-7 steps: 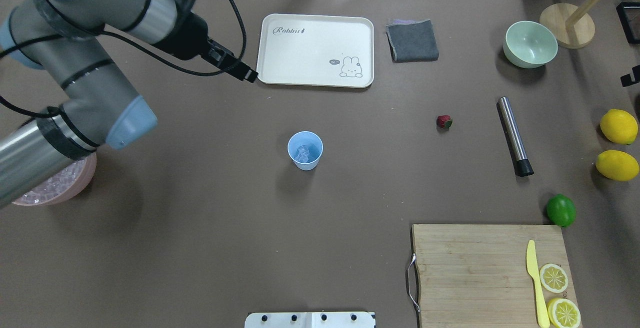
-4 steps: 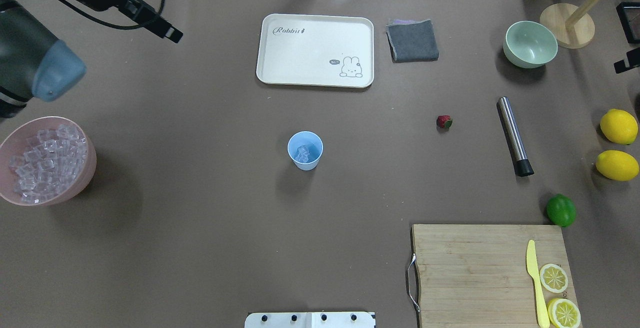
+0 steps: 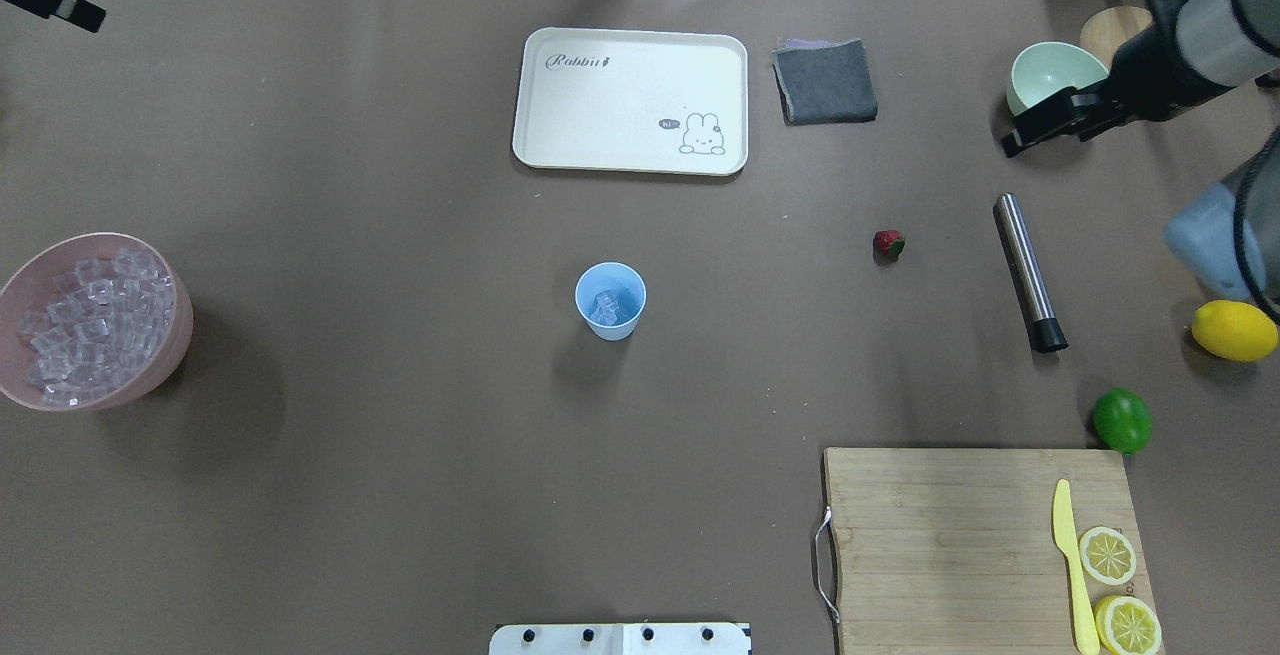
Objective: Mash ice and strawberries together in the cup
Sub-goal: 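Move the right gripper over the red strawberry and lower it, then close the right gripper on the strawberry and lift it, then carry the strawberry with the right gripper to the light-blue cup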
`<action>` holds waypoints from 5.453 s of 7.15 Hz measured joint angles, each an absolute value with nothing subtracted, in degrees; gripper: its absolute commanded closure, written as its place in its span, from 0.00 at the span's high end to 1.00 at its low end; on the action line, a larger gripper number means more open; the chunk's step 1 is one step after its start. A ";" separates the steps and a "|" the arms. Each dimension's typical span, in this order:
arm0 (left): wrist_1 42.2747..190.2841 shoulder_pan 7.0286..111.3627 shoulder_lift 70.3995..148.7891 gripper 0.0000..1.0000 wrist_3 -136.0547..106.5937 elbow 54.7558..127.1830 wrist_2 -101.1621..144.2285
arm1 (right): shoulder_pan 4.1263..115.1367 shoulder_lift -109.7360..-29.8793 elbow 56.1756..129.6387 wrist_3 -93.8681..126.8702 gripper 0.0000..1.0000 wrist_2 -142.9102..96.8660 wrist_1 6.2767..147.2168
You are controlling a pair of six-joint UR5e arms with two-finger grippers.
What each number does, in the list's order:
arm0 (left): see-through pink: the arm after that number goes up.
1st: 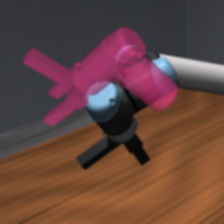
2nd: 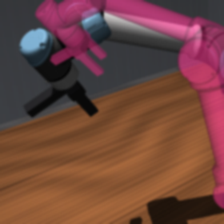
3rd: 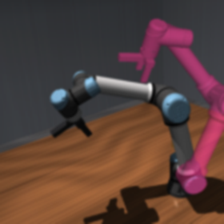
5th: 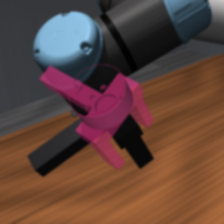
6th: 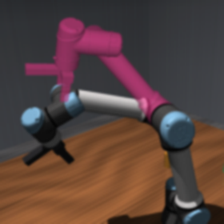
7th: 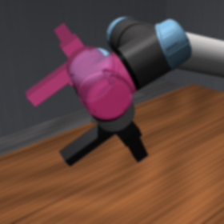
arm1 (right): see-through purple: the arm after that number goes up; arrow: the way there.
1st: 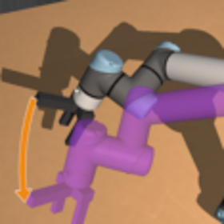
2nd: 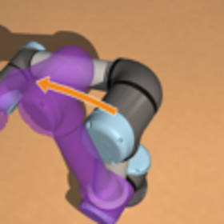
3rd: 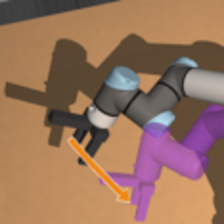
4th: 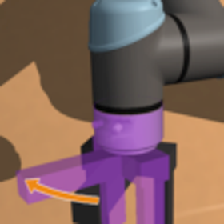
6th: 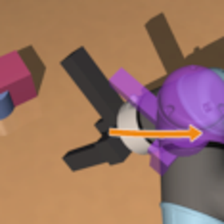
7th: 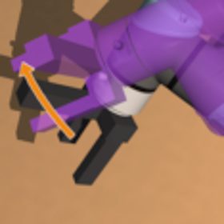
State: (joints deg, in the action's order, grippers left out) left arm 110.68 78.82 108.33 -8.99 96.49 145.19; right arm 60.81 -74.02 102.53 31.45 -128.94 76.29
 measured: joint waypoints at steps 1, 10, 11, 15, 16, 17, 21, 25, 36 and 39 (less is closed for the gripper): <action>110.78 80.08 106.65 0.97 -8.51 96.76 145.67 | 57.55 -71.94 101.37 33.24 1.00 -125.47 76.29; 111.11 83.03 100.86 0.97 -7.91 104.49 146.78 | 47.81 -67.04 90.20 37.34 0.99 -118.85 75.65; 111.15 83.05 99.86 0.97 -7.91 105.33 146.78 | 47.42 -66.14 88.93 36.72 0.99 -118.24 75.64; 113.25 83.08 97.17 0.97 -7.91 106.28 146.72 | 45.89 -64.65 84.90 32.87 0.95 -116.30 75.59; 113.62 83.10 96.79 0.97 -7.91 106.53 146.75 | 45.35 -64.42 84.13 32.59 0.94 -115.57 75.54; 113.78 83.16 96.65 0.97 -7.91 106.79 146.77 | 45.09 -64.00 83.86 32.44 0.81 -115.30 75.51; 113.82 83.18 96.35 0.97 -7.91 106.67 146.51 | 45.07 -63.83 84.16 32.41 0.00 -115.18 75.50; 113.83 82.98 96.54 0.97 -7.93 106.39 146.23 | 47.54 -64.38 87.30 33.26 0.00 -115.91 75.93; 113.85 78.84 97.96 0.97 -8.12 103.93 146.80 | 41.58 -52.98 97.33 41.23 0.00 -110.67 72.65; 113.99 78.85 97.65 0.97 -8.09 103.58 146.86 | 36.45 -50.80 96.54 41.22 0.00 -107.25 72.58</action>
State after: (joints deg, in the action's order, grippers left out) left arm 113.99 78.85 97.65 -8.09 103.58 146.86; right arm 36.45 -50.80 96.54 41.22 -107.25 72.58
